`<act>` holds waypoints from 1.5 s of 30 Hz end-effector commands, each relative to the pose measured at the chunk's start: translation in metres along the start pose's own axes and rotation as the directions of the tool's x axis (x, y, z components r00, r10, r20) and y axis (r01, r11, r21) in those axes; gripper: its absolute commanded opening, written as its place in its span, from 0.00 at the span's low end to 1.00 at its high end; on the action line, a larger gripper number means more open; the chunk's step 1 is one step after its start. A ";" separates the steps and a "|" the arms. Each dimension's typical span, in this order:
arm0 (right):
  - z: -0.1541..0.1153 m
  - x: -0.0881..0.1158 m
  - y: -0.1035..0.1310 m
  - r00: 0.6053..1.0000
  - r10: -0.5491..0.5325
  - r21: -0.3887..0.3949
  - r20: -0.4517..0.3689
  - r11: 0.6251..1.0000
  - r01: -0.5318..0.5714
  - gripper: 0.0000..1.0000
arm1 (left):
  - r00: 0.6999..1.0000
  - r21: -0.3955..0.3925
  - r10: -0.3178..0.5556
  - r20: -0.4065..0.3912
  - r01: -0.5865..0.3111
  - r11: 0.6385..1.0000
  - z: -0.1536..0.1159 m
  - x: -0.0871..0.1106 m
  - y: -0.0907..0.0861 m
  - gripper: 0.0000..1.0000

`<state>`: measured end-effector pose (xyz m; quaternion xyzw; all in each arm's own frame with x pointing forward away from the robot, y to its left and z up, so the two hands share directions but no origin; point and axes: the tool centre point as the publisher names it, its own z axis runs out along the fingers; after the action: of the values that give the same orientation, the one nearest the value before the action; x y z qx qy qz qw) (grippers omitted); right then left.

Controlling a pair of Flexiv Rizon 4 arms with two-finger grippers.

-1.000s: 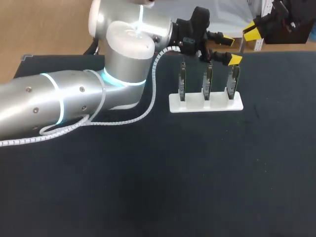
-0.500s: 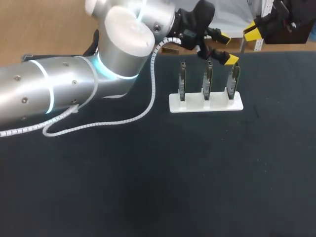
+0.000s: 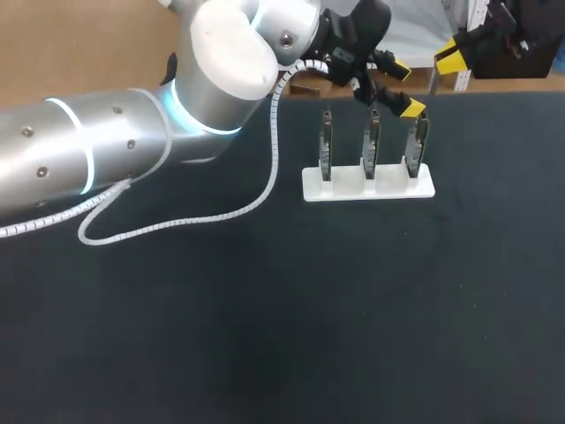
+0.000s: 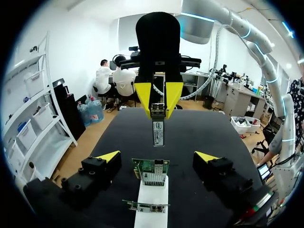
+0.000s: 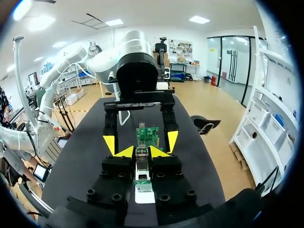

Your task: Pick up the optical module with the left hand, and insert it into the network port with the right hand.

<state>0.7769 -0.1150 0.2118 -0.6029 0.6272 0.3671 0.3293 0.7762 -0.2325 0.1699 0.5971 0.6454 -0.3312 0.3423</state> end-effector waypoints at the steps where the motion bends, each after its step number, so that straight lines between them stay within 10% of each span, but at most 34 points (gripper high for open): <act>1: 0.000 0.000 0.000 1.000 -0.002 0.002 -0.001 1.000 0.002 0.00 | 1.000 0.004 -0.002 -0.016 0.002 1.000 0.000 -0.001 0.002 1.00; 45: 0.004 0.003 0.004 0.999 -0.029 -0.030 -0.024 0.999 0.028 0.00 | 0.997 0.018 -0.032 -0.071 0.034 0.999 0.004 0.006 -0.004 1.00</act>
<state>0.7711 -0.1149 0.2084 -0.6197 0.6179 0.3639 0.3189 0.7711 -0.2313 0.1626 0.6005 0.6629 -0.3223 0.3100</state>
